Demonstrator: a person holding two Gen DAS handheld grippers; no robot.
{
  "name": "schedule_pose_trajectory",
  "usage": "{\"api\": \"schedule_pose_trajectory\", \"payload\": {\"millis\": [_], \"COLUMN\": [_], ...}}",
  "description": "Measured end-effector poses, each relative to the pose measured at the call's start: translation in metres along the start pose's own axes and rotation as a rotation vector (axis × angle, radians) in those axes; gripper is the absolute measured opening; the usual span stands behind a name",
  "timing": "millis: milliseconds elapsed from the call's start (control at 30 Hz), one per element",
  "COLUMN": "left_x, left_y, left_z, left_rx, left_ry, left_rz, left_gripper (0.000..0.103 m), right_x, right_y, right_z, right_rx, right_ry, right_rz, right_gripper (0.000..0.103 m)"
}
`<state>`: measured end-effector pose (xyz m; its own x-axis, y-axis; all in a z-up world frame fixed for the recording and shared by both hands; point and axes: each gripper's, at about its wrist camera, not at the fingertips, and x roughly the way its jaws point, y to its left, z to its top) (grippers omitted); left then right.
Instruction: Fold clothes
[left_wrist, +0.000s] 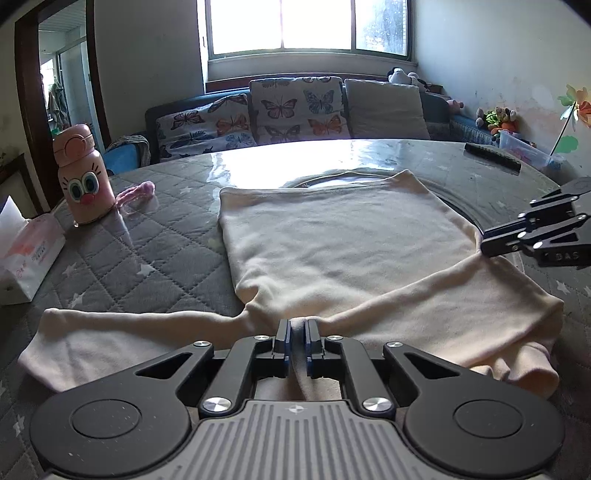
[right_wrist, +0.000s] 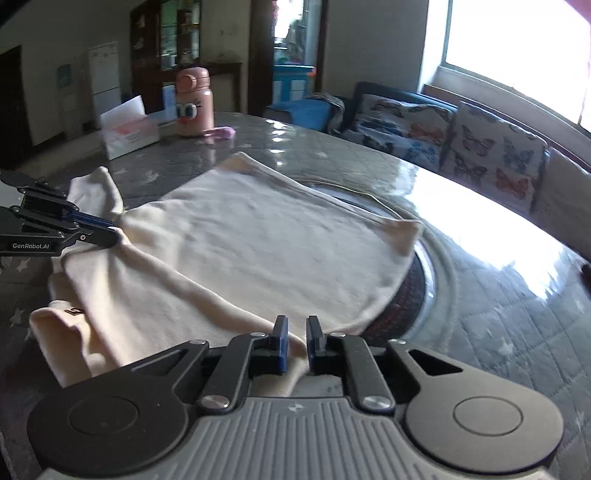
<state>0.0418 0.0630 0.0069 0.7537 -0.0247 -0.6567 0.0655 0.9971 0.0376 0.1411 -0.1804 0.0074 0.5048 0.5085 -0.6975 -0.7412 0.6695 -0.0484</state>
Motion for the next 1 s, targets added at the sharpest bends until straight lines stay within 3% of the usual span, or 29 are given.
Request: {"api": "schedule_pose_trajectory", "payload": {"millis": [67, 233, 267, 300, 433, 633, 900, 1000], "left_x": [0.000, 0.001, 0.001, 0.001, -0.002, 0.012, -0.016, -0.026], "left_y": [0.000, 0.000, 0.000, 0.000, -0.001, 0.000, 0.002, -0.008], "left_z": [0.000, 0.001, 0.002, 0.003, 0.008, 0.006, 0.004, -0.003], "left_rx": [-0.003, -0.002, -0.003, -0.004, -0.005, -0.004, 0.010, 0.038], "left_ry": [-0.001, -0.003, -0.005, -0.008, -0.026, -0.003, -0.046, -0.049], "left_rz": [0.000, -0.002, -0.003, -0.004, -0.009, 0.002, -0.006, -0.049], "left_gripper": [0.008, 0.008, 0.008, 0.008, 0.008, 0.010, 0.012, 0.012], "right_x": [0.009, 0.020, 0.021, 0.020, 0.013, 0.002, -0.007, -0.017], "right_y": [0.003, 0.004, 0.003, 0.003, 0.007, -0.001, 0.005, 0.014], "right_z": [0.001, 0.003, 0.003, 0.004, 0.005, 0.000, -0.001, -0.007], "right_rx": [-0.017, -0.059, -0.059, -0.058, -0.093, -0.050, 0.001, 0.027], "right_ry": [0.016, 0.044, 0.048, 0.058, 0.068, 0.057, 0.022, 0.017], "right_rz": [0.022, 0.056, 0.062, 0.073, 0.051, -0.005, -0.015, -0.001], "right_gripper": [0.030, 0.030, 0.024, 0.008, 0.005, 0.005, 0.019, 0.039]}}
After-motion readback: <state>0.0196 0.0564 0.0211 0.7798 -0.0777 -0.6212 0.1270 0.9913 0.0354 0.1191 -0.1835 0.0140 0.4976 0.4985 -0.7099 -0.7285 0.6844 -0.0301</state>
